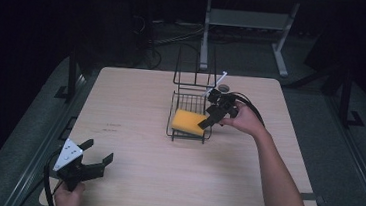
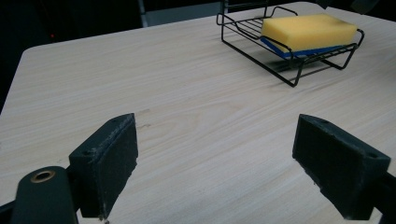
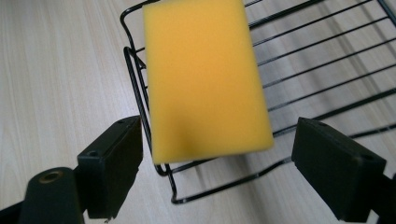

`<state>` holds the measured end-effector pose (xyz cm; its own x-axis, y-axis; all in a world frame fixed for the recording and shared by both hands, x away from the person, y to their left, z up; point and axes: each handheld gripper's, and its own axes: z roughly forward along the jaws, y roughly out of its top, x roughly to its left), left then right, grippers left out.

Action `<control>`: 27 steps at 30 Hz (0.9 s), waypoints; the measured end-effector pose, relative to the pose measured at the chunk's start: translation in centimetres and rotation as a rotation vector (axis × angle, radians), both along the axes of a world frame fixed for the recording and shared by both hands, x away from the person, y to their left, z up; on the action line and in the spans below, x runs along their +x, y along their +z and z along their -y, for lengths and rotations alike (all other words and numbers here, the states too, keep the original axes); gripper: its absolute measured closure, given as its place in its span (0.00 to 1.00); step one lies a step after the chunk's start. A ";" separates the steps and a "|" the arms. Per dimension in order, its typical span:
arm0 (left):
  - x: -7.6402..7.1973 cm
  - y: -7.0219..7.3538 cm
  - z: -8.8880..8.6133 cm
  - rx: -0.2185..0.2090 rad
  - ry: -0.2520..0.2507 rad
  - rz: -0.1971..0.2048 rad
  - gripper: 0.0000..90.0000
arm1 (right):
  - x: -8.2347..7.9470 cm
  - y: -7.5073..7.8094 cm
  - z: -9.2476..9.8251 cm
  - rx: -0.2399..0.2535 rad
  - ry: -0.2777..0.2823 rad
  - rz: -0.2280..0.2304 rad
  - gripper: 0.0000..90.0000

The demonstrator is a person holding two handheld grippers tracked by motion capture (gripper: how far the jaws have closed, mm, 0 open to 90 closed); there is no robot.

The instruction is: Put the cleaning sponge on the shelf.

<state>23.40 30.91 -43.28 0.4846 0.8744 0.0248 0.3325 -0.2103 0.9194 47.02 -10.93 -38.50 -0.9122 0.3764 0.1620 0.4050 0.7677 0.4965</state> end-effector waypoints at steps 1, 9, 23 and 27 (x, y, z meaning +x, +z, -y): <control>0.0 0.0 0.0 0.000 0.000 0.000 0.15 | 0.0 0.0 0.0 0.000 0.000 0.000 0.18; 0.0 0.0 0.3 0.007 -0.011 0.000 0.15 | -1.7 -0.2 3.1 0.018 -0.043 -0.007 0.18; 0.0 0.0 0.7 0.010 -0.021 0.002 0.15 | -5.7 -1.2 8.0 0.009 -0.124 0.011 0.18; -0.1 0.0 0.6 0.004 -0.023 0.002 0.15 | -6.9 -1.5 9.0 0.004 -0.131 0.022 0.18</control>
